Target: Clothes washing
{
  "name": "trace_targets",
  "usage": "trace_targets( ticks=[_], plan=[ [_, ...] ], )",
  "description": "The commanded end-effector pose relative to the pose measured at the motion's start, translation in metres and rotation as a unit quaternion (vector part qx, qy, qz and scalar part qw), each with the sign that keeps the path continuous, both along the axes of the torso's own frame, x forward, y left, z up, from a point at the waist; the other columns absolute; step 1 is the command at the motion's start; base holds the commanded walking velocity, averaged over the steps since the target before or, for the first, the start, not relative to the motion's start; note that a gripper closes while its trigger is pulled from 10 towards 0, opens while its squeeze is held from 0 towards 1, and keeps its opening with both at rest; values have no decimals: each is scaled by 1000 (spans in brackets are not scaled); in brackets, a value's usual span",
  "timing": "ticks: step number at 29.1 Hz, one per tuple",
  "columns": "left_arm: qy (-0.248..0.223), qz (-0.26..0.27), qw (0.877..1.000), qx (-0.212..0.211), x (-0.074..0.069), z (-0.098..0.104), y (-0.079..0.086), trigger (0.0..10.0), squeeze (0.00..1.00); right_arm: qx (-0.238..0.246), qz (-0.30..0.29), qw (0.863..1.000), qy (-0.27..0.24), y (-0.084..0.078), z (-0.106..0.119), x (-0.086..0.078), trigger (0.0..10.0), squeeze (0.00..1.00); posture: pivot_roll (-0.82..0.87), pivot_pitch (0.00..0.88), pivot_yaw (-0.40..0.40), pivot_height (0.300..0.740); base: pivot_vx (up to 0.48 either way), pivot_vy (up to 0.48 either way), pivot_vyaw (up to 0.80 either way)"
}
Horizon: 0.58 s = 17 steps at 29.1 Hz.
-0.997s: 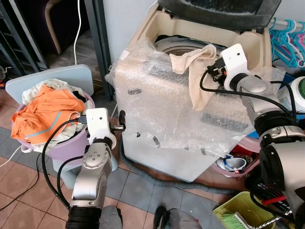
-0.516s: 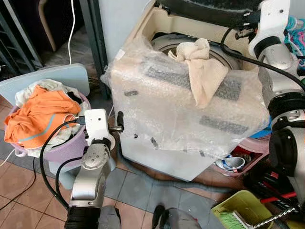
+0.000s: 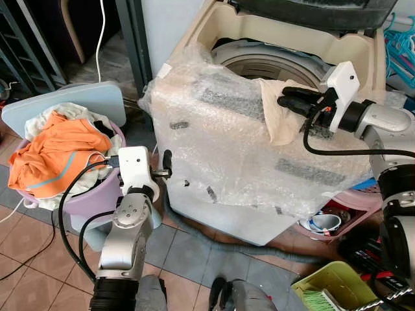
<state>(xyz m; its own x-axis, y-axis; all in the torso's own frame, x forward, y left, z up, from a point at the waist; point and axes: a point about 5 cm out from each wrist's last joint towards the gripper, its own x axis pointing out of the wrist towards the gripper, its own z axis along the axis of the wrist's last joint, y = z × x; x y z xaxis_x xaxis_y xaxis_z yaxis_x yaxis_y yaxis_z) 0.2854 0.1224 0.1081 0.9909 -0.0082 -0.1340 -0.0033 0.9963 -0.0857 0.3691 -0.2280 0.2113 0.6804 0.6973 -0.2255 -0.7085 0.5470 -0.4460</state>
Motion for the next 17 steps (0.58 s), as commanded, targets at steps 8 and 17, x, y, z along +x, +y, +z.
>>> trace_targets(
  ticks=[8,17],
  plan=[
    [15,-8,1000,-2,-4,-9,-4,10000,0,-45,-195,973,-117,-12,23,22,10000,0,40,52,-30,740,0,0,0],
    [17,4,1000,-8,-5,-10,-3,10000,0,109,-243,934,-238,-1,66,24,10000,0,46,52,-50,740,0,0,0]
  ],
)
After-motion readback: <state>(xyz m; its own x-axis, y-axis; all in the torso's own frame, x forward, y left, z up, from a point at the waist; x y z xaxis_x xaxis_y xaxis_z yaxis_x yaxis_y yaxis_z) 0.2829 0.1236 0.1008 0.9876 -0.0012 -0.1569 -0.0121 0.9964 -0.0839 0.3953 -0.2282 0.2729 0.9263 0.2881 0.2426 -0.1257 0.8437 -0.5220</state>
